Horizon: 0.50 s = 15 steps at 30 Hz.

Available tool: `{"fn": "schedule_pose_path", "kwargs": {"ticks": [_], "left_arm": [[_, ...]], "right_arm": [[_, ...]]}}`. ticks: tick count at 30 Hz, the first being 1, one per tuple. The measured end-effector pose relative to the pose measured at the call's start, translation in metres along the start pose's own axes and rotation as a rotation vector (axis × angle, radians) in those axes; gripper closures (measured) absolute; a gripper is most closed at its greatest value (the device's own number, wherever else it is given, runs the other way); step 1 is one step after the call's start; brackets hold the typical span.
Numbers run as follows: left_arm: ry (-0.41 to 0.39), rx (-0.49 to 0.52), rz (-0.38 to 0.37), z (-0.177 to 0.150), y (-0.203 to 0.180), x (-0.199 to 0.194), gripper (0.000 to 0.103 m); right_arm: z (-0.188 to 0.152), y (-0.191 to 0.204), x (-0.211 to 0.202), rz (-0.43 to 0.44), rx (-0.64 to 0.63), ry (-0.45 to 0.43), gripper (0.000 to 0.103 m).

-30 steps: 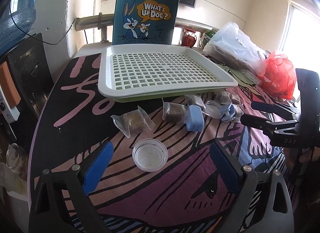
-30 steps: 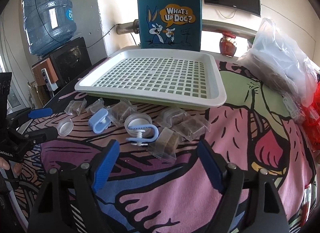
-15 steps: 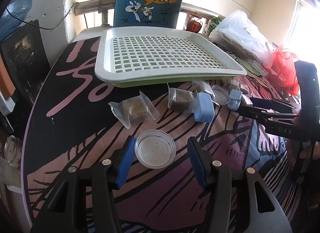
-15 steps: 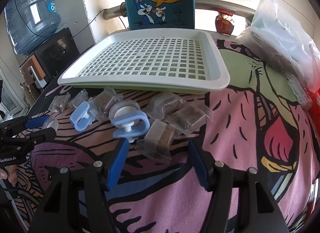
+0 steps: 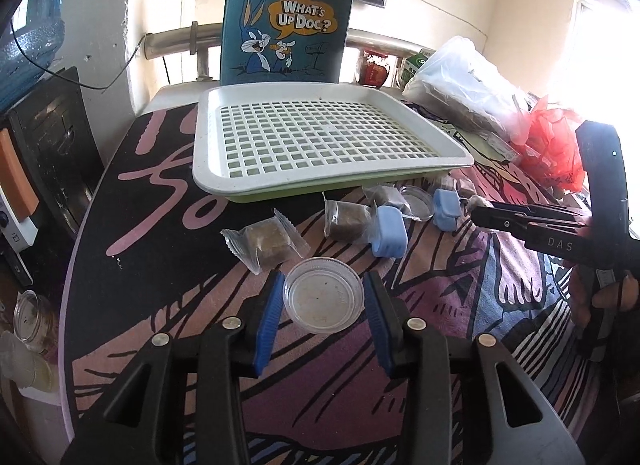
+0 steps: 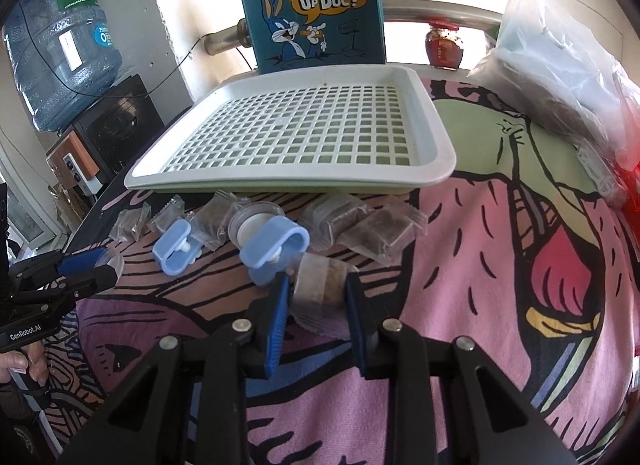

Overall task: Organize objects
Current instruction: 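Grasp the clear round lid with the left gripper while the right gripper grasps a brown-snack packet, then carry the lid with the left gripper onto the tray while the right gripper places its packet there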

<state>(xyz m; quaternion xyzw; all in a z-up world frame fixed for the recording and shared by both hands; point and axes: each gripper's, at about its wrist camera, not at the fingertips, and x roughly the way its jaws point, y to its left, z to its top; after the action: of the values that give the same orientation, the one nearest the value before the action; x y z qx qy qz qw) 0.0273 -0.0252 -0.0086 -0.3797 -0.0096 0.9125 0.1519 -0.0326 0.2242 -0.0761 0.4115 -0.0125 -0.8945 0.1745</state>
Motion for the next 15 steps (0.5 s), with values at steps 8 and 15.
{"fn": "schedule_pose_path", "kwargs": {"ticks": [8, 15], "left_arm": [[-0.116, -0.007, 0.022, 0.03, 0.012, -0.033, 0.064], [-0.113, 0.028, -0.031, 0.072, 0.01, -0.025, 0.064]], "right_arm": [[0.021, 0.007, -0.036, 0.017, -0.037, -0.112, 0.076], [0.064, 0.004, -0.052, 0.061, -0.07, -0.154, 0.076]]}}
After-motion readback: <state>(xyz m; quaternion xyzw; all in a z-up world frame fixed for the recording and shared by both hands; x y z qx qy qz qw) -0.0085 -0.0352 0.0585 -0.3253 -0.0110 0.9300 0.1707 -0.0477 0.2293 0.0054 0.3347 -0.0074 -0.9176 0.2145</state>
